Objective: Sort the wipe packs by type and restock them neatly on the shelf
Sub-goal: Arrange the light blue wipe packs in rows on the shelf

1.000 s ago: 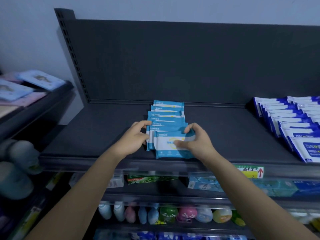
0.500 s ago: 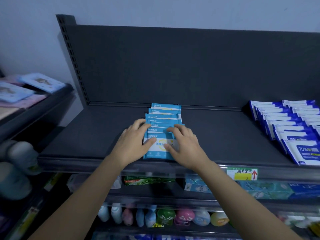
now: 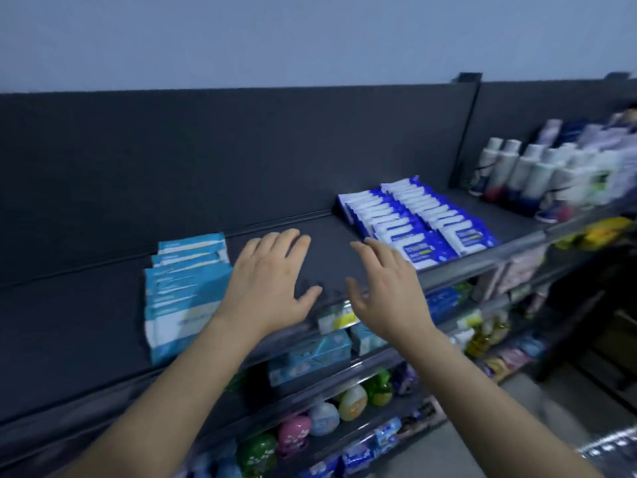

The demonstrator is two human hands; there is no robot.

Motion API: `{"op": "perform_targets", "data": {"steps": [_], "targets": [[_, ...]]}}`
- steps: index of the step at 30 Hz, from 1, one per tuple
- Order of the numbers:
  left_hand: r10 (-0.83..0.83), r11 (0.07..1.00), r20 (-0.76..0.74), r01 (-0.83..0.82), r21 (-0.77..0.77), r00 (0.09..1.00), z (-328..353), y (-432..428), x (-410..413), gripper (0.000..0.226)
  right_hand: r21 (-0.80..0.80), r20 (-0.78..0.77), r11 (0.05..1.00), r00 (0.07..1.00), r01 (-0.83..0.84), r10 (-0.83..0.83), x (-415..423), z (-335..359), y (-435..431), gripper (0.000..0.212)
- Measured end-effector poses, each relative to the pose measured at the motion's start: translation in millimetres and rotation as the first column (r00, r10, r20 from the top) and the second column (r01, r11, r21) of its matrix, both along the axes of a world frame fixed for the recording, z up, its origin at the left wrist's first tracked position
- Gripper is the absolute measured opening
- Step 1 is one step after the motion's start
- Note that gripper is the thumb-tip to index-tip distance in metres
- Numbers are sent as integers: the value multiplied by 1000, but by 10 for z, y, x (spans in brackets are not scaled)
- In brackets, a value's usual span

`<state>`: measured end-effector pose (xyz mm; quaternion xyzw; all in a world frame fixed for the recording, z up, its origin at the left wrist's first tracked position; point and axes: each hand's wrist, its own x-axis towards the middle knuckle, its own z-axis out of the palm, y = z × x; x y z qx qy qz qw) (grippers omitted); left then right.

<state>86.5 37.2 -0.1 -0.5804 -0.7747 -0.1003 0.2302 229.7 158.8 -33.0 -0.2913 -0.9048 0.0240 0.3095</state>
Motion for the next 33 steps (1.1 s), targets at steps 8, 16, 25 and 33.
{"op": "perform_targets", "data": {"steps": [8,16,25,33], "targets": [[-343,939,-71,340,-53,937,70,936,1859,73,-106,12,924,930,367,-368,2132,-136,255,55],[-582,775,66,577,-256,811,-725,1386,4543,71,-306,277,648,716,698,-640,4901,-772,-14,50],[-713,562,153,689,-457,684,-1609,1955,6301,73,-488,447,329,556,808,-701,6498,-1422,80,52],[-791,326,227,705,-629,569,-2452,3335,7127,65,-556,543,30,390,831,-744,6900,-2109,972,61]]}}
